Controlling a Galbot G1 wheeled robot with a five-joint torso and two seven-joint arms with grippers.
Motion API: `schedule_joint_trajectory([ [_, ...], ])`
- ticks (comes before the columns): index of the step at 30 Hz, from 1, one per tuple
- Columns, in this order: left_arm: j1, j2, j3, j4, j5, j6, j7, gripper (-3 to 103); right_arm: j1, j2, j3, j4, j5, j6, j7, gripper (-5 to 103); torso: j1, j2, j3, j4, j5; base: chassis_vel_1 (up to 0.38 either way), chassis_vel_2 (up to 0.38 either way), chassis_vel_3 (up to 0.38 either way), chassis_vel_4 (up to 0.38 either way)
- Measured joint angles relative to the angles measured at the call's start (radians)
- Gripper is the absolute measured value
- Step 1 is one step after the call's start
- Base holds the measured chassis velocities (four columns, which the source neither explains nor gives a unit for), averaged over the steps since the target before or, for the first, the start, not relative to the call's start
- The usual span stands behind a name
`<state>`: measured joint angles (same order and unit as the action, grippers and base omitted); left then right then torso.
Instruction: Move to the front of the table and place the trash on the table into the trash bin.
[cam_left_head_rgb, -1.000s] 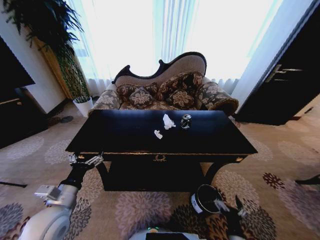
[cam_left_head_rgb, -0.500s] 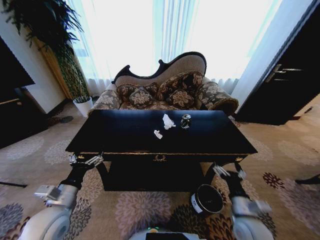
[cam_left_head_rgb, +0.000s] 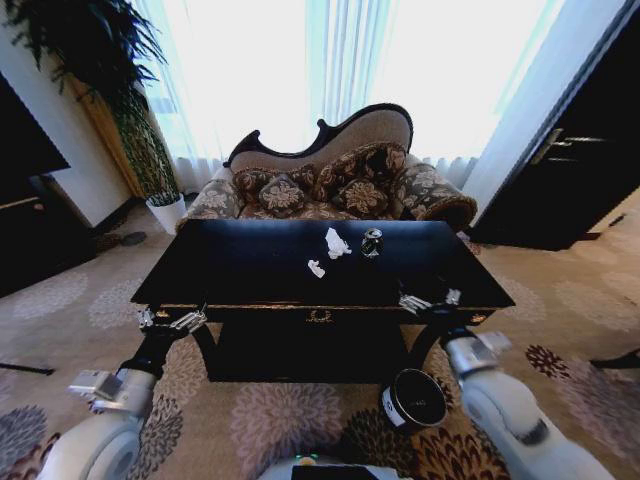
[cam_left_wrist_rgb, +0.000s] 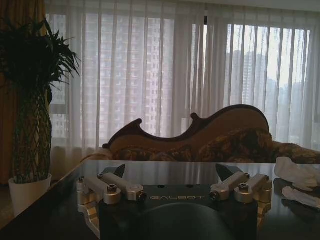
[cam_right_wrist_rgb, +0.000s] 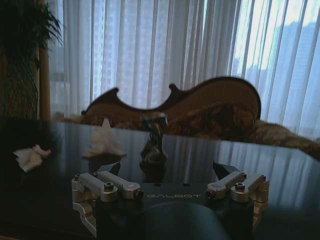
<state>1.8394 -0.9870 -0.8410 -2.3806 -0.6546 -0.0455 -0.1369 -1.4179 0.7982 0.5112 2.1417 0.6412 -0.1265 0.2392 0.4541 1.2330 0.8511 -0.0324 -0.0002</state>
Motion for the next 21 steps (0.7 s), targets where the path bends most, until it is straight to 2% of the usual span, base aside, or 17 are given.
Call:
schedule_joint_trajectory([
  [4,0.0,0.0,0.0,0.0,0.0,0.0,0.0,100,0.164,-0.083,-0.089,-0.072,0.206,-0.063,0.051,100,0.0,0.0,0.0,-0.0002,-0.0001,0.0,0.0,0.0,0.0],
  [5,0.0,0.0,0.0,0.0,0.0,0.0,0.0,100,0.164,-0.083,-0.089,-0.072,0.206,-0.063,0.051,100,0.0,0.0,0.0,-0.0002,-0.0001,0.0,0.0,0.0,0.0],
  [7,0.0,0.0,0.0,0.0,0.0,0.0,0.0,100,0.274,-0.111,-0.15,-0.111,0.279,-0.086,0.077,100,0.0,0.0,0.0,0.0003,0.0,0.0,0.0,0.0,0.0],
  [11,0.0,0.0,0.0,0.0,0.0,0.0,0.0,100,0.363,-0.134,-0.225,-0.158,0.306,-0.094,0.088,100,0.0,0.0,0.0,0.0001,0.0,0.0,0.0,0.0,0.0],
  [13,0.0,0.0,0.0,0.0,0.0,0.0,0.0,100,0.434,-0.145,-0.305,-0.199,0.32,-0.101,0.097,100,0.0,0.0,0.0,-0.0003,0.0001,0.0,0.0,0.0,0.0],
  [14,0.0,0.0,0.0,0.0,0.0,0.0,0.0,100,0.434,-0.145,-0.305,-0.199,0.32,-0.101,0.097,100,0.0,0.0,0.0,-0.0003,0.0001,0.0,0.0,0.0,0.0],
  [19,0.0,0.0,0.0,0.0,0.0,0.0,0.0,100,0.611,-0.149,-0.457,-0.276,0.335,-0.115,0.116,100,0.0,0.0,0.0,0.0,0.0,0.0,0.0,0.0,0.0],
  [21,0.0,0.0,0.0,0.0,0.0,0.0,0.0,100,0.64,-0.148,-0.474,-0.288,0.331,-0.116,0.116,100,0.0,0.0,0.0,0.0,-0.0002,0.0,0.0,0.0,0.0],
])
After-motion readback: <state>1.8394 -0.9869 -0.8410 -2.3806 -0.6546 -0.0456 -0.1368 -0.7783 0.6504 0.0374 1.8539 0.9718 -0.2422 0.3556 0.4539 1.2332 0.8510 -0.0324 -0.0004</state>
